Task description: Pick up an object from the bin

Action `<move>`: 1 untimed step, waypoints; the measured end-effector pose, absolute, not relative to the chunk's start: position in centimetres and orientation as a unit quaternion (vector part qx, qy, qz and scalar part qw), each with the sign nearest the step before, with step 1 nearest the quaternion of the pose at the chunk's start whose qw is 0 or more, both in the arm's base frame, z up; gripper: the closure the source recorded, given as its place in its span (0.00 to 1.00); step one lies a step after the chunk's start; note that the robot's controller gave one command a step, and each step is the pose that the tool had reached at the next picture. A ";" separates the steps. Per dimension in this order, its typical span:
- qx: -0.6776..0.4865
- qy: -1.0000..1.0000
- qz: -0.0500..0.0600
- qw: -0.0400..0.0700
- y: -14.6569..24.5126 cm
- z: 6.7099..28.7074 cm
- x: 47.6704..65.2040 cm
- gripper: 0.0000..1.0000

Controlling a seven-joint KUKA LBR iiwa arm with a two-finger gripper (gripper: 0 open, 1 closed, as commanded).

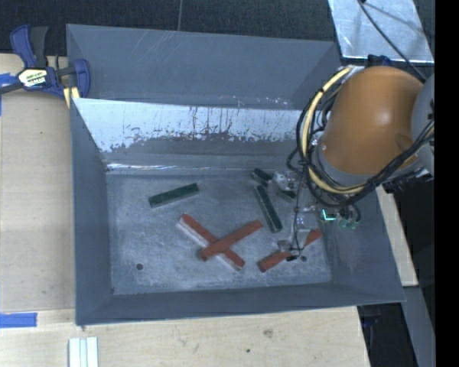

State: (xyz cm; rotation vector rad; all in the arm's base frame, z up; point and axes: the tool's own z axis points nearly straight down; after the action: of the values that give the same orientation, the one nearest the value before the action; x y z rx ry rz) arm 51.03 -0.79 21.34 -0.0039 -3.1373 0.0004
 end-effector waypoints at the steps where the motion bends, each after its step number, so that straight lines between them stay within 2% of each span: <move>1: 0.156 -0.988 0.000 -0.002 -5.2 6.9 51.6 0.00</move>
Offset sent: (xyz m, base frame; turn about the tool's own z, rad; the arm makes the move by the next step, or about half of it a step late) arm 0.0046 -0.0430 -0.1434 -0.3172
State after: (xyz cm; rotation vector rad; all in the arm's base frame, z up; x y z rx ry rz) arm 51.60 -5.18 6.88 0.4897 -3.1072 0.0009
